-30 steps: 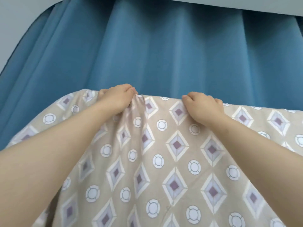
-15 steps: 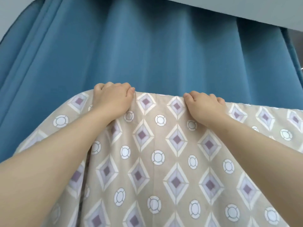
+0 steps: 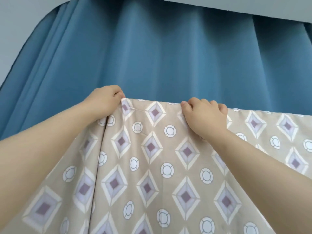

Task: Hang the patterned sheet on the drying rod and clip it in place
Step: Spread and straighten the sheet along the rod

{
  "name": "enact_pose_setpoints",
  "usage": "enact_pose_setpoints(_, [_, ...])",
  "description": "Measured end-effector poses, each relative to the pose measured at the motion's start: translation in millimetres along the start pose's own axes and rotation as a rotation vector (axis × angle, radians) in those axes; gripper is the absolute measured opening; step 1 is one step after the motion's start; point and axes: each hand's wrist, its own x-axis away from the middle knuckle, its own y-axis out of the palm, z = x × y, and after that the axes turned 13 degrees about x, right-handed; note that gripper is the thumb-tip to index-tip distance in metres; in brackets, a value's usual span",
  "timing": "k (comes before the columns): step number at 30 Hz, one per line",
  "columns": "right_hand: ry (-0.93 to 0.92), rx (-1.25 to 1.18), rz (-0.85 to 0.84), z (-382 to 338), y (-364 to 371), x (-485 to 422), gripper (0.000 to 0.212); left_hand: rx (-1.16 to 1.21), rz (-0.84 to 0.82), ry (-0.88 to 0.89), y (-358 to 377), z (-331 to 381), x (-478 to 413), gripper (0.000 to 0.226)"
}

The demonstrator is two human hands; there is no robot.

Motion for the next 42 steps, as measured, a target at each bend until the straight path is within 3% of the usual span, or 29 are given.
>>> enact_pose_setpoints(7, [-0.188, -0.111, -0.055, -40.8, -0.2, -7.6, 0.037, 0.021, 0.119, -0.052, 5.1, -9.3, 7.3, 0.034])
enact_pose_setpoints(12, [-0.148, -0.02, 0.09, -43.7, 21.4, 1.6, 0.04, 0.242, 0.089, -0.211, -10.9, -52.6, 21.6, 0.034])
enact_pose_setpoints(17, [-0.1, 0.0, 0.104, -42.1, 23.2, 2.2, 0.042, 0.335, 0.126, -0.183, -4.0, -59.8, 24.9, 0.032])
enact_pose_setpoints(19, [-0.097, 0.016, 0.104, -43.8, 20.8, 3.0, 0.043, 0.251, 0.166, -0.132, -3.6, -62.8, 25.7, 0.034])
enact_pose_setpoints(24, [-0.04, 0.054, 0.063, -56.9, 11.4, 4.4, 0.045, -0.281, 0.206, 0.089, -22.5, -73.6, 27.5, 0.038])
enact_pose_setpoints(27, [0.026, 0.054, 0.046, -75.0, 6.5, 5.2, 0.04, -0.362, 0.173, 0.188, -40.6, -86.3, 19.8, 0.036])
enact_pose_setpoints(31, [0.079, 0.07, -0.017, -98.7, -3.5, 6.2, 0.041, -0.139, 0.092, 0.141, -58.7, -99.5, 17.1, 0.042])
enact_pose_setpoints(35, [-0.038, 0.037, -0.044, -129.3, -9.8, 7.6, 0.041, 0.098, -0.104, 0.096, -67.0, -110.8, 20.2, 0.037])
enact_pose_setpoints(40, [-0.026, 0.075, -0.009, -147.1, -7.3, 7.5, 0.04, 0.3, 0.042, 0.092, -77.6, -118.8, 16.9, 0.04])
enact_pose_setpoints(42, [0.001, 0.086, -0.02, -148.2, -5.0, 8.4, 0.041, 0.421, -0.091, 0.007, -77.1, -125.0, 18.5, 0.033])
